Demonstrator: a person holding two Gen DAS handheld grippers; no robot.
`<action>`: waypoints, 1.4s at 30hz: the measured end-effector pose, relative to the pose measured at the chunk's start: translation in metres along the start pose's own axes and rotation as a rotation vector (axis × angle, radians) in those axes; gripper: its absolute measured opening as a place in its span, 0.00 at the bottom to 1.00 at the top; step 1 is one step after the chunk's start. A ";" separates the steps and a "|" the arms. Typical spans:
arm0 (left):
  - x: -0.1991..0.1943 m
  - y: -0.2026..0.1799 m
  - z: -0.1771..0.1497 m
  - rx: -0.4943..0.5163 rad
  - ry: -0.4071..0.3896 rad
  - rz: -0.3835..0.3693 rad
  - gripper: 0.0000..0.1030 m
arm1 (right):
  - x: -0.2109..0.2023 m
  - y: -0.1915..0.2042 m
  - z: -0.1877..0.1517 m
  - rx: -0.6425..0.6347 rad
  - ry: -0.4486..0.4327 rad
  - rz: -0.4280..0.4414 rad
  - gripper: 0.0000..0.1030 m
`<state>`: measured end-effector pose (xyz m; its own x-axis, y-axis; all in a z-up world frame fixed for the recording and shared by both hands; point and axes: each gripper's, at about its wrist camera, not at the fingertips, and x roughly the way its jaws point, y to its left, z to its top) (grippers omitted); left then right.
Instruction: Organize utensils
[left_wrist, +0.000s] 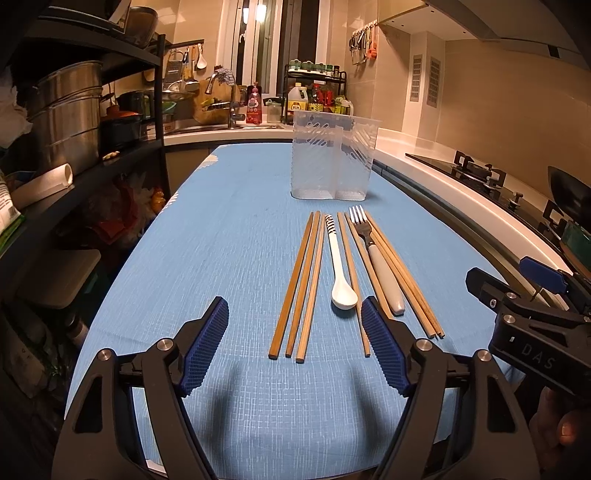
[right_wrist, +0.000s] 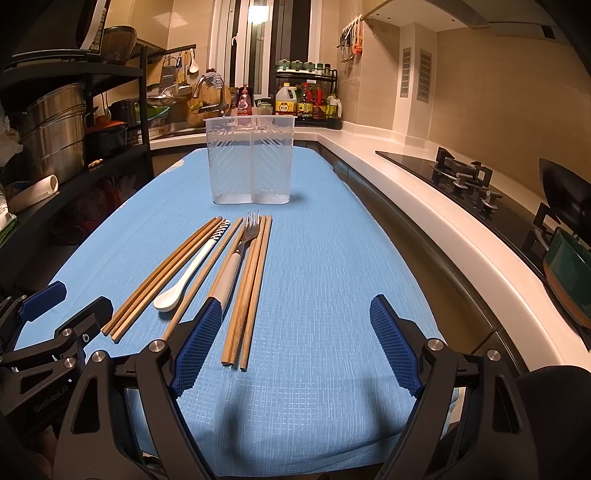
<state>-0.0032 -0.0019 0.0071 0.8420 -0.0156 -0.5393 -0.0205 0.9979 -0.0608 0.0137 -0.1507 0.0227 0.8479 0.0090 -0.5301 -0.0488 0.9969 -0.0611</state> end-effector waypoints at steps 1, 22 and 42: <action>0.000 -0.001 0.000 0.001 0.000 0.000 0.70 | 0.000 0.000 0.000 0.000 0.000 0.000 0.79; 0.000 -0.006 0.002 0.002 -0.004 -0.013 0.69 | 0.001 0.003 0.000 -0.006 0.002 0.001 0.79; 0.011 0.006 -0.002 -0.041 0.035 -0.009 0.49 | 0.013 -0.005 -0.002 0.065 0.043 0.025 0.56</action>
<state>0.0048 0.0038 -0.0007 0.8226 -0.0279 -0.5679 -0.0353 0.9944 -0.1000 0.0241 -0.1559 0.0143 0.8234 0.0320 -0.5666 -0.0341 0.9994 0.0069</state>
